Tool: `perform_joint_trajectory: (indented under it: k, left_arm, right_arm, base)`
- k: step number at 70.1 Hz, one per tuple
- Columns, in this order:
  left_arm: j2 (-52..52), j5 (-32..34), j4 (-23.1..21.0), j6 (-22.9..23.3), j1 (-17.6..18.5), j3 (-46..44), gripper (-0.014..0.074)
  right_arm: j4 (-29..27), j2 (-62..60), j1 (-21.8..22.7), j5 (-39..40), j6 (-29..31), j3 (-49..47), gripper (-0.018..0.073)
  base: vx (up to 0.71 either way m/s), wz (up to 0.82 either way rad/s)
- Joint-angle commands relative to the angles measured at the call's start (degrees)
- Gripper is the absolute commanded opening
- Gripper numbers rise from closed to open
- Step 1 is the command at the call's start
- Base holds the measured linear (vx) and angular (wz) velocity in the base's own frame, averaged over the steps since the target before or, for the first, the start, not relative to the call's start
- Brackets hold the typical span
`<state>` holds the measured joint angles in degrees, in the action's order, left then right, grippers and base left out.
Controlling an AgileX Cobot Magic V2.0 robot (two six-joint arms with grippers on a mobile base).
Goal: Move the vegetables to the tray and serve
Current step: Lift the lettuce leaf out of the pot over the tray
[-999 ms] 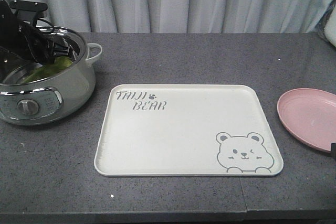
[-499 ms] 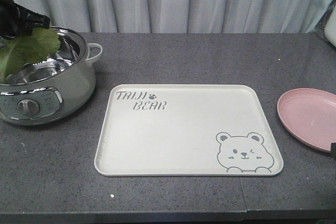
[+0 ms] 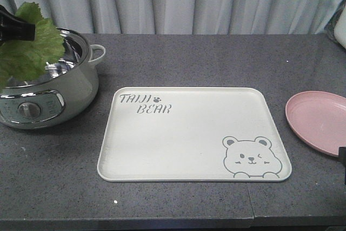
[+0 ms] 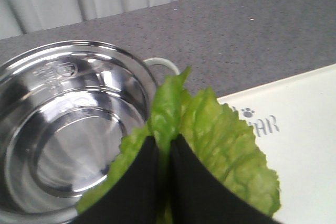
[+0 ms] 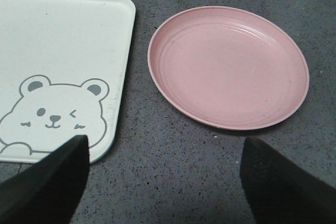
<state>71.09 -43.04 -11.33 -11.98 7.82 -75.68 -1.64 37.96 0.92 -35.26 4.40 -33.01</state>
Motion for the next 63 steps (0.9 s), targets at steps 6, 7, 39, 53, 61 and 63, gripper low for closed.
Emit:
perform_joint_trajectory:
  k: [6, 7, 39, 53, 61, 63]
  left_arm:
    - [-4.8, 7.2, -5.2, -0.9, 3.9, 6.1, -0.0006]
    - [-4.9, 7.5, -5.5, -0.9, 4.2, 6.7, -0.0006]
    - [2.0, 15.2, -28.2, -20.5, 17.6, 12.8, -0.0006]
    - [5.6, 15.2, -39.3, -30.0, 19.3, 12.8, -0.0006]
    - [6.2, 15.2, -44.2, -34.5, 19.4, 12.8, -0.0006]
    - [6.2, 15.2, -45.0, -35.4, 19.4, 12.8, -0.0006]
  right_arm:
    - [-1.9, 0.2, 0.4, 3.9, 0.5, -1.9, 0.0578]
    - [-2.0, 0.2, 0.4, 3.9, 0.6, -1.9, 0.0578]
    - [-18.9, 6.8, 0.4, -1.5, 18.3, -5.0, 0.0529]
    - [-37.0, 14.0, 0.4, -7.3, 37.6, -10.2, 0.0504]
    - [-48.5, 18.8, 0.3, -12.1, 49.5, -12.3, 0.0504]
    - [-50.5, 20.0, 0.3, -13.0, 51.2, -12.8, 0.0504]
  base:
    - [0.0, 0.0]
    - [0.0, 0.0]
    - [0.0, 0.0]
    - [0.0, 0.0]
    - [0.0, 0.0]
    - [0.0, 0.0]
